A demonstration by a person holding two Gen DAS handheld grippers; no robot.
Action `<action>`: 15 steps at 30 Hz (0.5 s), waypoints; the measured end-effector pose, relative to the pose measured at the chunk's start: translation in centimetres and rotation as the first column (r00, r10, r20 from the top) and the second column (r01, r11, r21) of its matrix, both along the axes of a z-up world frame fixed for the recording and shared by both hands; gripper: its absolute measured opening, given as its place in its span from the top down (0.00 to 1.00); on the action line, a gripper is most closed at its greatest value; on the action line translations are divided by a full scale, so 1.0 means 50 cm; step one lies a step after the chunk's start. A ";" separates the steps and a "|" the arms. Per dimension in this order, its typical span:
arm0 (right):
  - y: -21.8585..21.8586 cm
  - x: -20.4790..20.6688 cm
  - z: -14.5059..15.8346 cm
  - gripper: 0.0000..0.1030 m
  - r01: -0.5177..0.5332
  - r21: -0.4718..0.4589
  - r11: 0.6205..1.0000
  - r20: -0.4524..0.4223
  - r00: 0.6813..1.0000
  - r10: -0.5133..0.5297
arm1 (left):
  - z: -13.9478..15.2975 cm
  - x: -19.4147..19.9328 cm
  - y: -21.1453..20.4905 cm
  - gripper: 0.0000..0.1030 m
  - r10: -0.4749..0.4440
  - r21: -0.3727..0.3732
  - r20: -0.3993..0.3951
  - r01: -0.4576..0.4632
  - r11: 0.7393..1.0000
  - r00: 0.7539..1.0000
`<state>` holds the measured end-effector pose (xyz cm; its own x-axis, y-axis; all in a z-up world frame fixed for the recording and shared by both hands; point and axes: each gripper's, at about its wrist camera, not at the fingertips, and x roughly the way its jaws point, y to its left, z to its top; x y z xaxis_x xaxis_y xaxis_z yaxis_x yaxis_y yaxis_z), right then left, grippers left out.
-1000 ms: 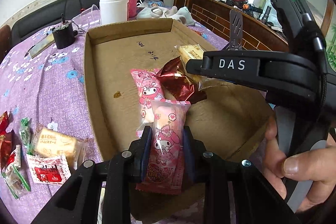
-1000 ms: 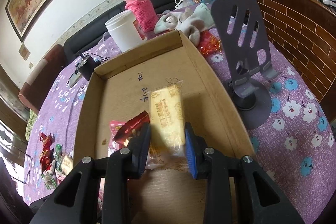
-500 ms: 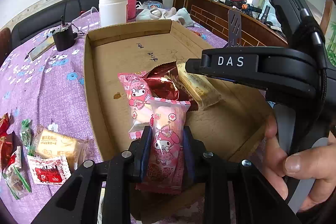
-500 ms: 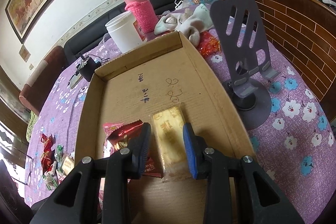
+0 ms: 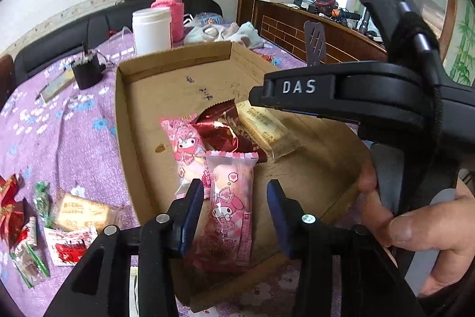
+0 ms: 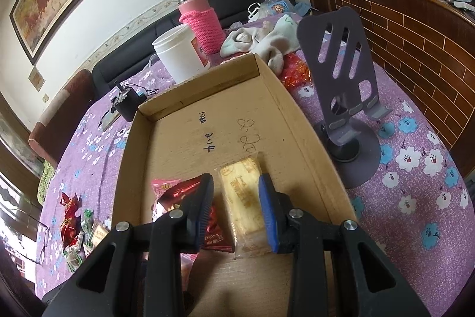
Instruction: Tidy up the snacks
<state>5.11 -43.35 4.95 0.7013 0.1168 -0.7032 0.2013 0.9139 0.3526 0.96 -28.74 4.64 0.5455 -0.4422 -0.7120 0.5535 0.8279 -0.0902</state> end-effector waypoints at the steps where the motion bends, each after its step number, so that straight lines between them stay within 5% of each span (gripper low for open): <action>1: -0.001 -0.001 0.000 0.70 0.001 -0.001 1.000 0.002 1.000 -0.001 | 0.002 -0.002 0.000 0.55 -0.002 0.001 0.008 0.002 1.000 1.000; 15: 0.002 -0.005 0.007 0.70 0.003 -0.003 1.000 0.014 1.000 -0.003 | 0.026 -0.009 0.018 0.55 0.028 -0.043 0.047 -0.026 0.999 0.999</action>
